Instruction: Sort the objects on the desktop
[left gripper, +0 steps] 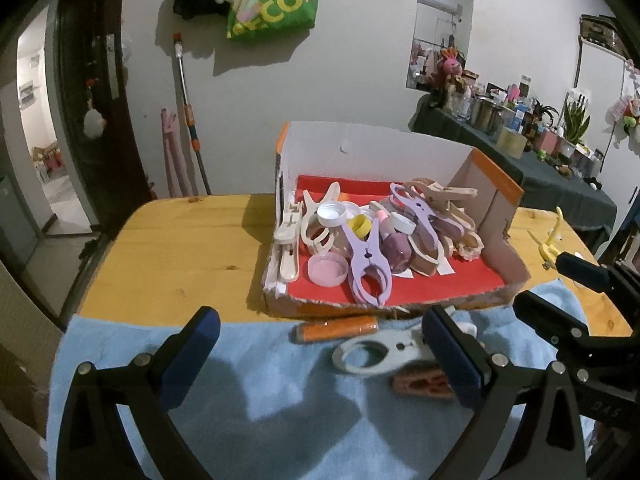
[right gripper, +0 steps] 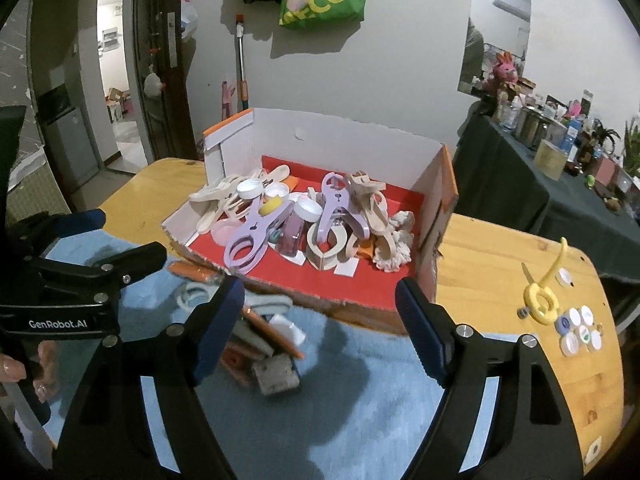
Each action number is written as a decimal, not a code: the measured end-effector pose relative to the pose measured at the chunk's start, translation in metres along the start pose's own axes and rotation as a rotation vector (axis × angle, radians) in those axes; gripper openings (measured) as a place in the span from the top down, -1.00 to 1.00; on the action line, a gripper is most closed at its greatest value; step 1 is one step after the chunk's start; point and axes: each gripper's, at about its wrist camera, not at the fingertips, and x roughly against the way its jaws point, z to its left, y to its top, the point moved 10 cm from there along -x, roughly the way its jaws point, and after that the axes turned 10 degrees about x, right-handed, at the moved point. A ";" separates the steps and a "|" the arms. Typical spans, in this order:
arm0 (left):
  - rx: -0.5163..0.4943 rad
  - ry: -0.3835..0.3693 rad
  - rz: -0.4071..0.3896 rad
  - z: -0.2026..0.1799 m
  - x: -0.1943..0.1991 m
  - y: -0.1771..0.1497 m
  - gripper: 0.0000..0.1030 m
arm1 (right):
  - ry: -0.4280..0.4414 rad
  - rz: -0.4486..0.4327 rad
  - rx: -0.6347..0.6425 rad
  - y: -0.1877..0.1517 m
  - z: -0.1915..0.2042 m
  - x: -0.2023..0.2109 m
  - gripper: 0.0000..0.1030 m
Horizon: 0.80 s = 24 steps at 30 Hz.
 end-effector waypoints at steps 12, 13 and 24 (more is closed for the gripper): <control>-0.012 0.006 -0.029 0.005 0.054 -0.047 -1.00 | -0.010 -0.048 -0.007 -0.037 0.024 0.051 -0.82; -0.007 0.007 -0.026 0.007 0.057 -0.051 -1.00 | -0.012 -0.053 -0.006 -0.040 0.026 0.055 -0.83; 0.029 0.025 -0.056 0.021 0.084 -0.090 -1.00 | -0.043 -0.074 -0.014 -0.074 0.048 0.082 -0.93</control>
